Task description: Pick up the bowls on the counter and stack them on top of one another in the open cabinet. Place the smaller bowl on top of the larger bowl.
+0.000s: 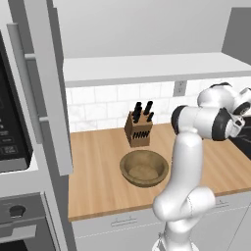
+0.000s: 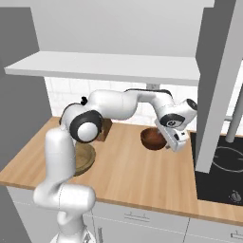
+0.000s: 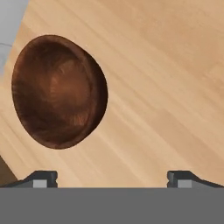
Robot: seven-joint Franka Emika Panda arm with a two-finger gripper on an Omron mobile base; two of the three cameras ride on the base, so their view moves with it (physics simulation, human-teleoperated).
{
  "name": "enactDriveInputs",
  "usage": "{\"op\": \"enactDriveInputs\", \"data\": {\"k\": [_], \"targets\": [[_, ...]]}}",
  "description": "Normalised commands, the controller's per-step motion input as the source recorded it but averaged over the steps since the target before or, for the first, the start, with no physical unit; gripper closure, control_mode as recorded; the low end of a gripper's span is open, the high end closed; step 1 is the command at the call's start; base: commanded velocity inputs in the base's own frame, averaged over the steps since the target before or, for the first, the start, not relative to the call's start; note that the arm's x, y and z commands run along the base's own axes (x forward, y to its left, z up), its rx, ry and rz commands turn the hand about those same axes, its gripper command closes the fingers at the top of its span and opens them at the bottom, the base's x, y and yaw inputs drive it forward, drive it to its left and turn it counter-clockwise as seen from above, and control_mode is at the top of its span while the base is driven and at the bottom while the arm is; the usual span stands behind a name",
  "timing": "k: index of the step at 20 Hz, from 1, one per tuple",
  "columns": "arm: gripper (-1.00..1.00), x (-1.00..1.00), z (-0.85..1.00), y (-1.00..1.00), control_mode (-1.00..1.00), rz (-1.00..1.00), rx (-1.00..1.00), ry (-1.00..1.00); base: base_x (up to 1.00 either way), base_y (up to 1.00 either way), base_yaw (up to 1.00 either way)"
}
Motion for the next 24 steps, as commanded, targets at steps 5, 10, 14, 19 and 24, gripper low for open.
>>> {"op": "enactDriveInputs", "data": {"k": [5,10,14,19,24], "targets": [[-1.00,0.30,-0.34,0.03,-1.00,0.00,0.00,0.00,0.00,0.00,0.00],[-1.00,0.40,-0.30,0.15,-1.00,0.00,0.00,0.00,0.00,0.00,0.00],[-1.00,0.32,-0.34,0.28,-1.00,0.00,0.00,0.00,0.00,0.00,0.00],[-1.00,0.22,-0.36,0.29,-1.00,-0.02,-0.01,0.05,0.00,0.00,0.00],[-1.00,0.04,-0.37,0.22,-1.00,-0.01,0.00,0.05,0.00,0.00,0.00]]}}
